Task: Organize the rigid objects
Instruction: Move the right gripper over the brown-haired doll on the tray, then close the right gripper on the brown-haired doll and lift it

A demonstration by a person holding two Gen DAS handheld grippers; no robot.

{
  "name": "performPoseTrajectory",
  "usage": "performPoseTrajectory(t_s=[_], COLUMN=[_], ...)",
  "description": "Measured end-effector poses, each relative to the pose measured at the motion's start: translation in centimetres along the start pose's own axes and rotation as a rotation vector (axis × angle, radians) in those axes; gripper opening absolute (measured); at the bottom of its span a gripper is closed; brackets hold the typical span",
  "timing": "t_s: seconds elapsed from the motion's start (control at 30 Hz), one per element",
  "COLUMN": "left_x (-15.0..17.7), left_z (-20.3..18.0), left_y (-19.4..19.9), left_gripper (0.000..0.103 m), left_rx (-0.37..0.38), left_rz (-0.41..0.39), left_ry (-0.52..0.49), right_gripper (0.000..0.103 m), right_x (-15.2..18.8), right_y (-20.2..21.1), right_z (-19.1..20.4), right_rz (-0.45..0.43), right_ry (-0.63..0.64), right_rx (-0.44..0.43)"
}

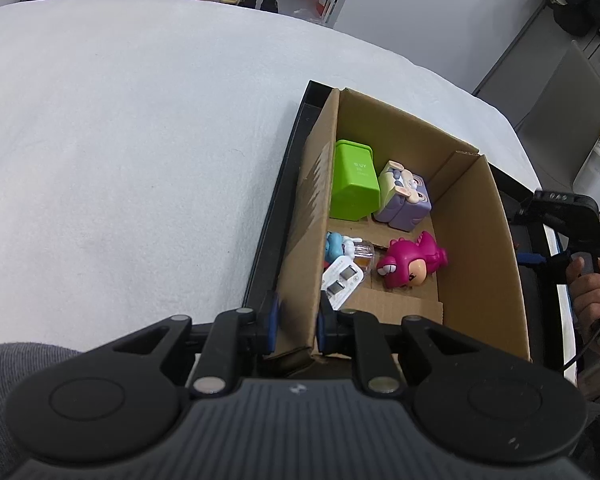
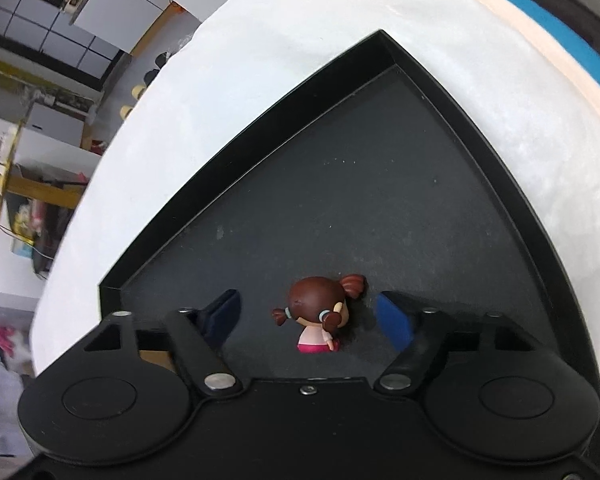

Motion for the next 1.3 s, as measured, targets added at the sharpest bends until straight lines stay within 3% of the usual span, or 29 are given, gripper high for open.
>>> performPoseTrajectory(t_s=[0.07, 0.1, 0.77, 1.3], left_x=[0.0, 0.1, -0.1, 0.0], left_z=[-0.1, -0.1, -0.3, -0.2], left_y=[0.0, 0.0, -0.2, 0.0], left_gripper=[0.017, 0.017, 0.017, 0.017], left_rx=[-0.003, -0.004, -0.017, -0.013], left_rz=[-0.001, -0.001, 0.008, 0.002], left_ry=[-0.003, -0.004, 0.005, 0.004], right_gripper=[0.036, 0.034, 0.034, 0.034], right_x=[0.0, 0.0, 2.2, 3.6], right_y=[-0.1, -0.1, 5.3, 9.4], right_z=[0.0, -0.3, 0.5, 5.8], right_rz=[0.013, 0.023, 0.026, 0.003], right_ry=[0.014, -0.002, 0.072, 0.177], right_rx=[0.008, -0.013, -0.014, -0.020])
Point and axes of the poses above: each gripper's, at about its wrist camera, not at the fingertips, and y roughly against the way its jaws point, z to its left, x to its underside, the point moved 2 cm from there along -y, roughly the way its jaws point, and after that the axes turned 10 degrees about -x, right-handed, at the moved point
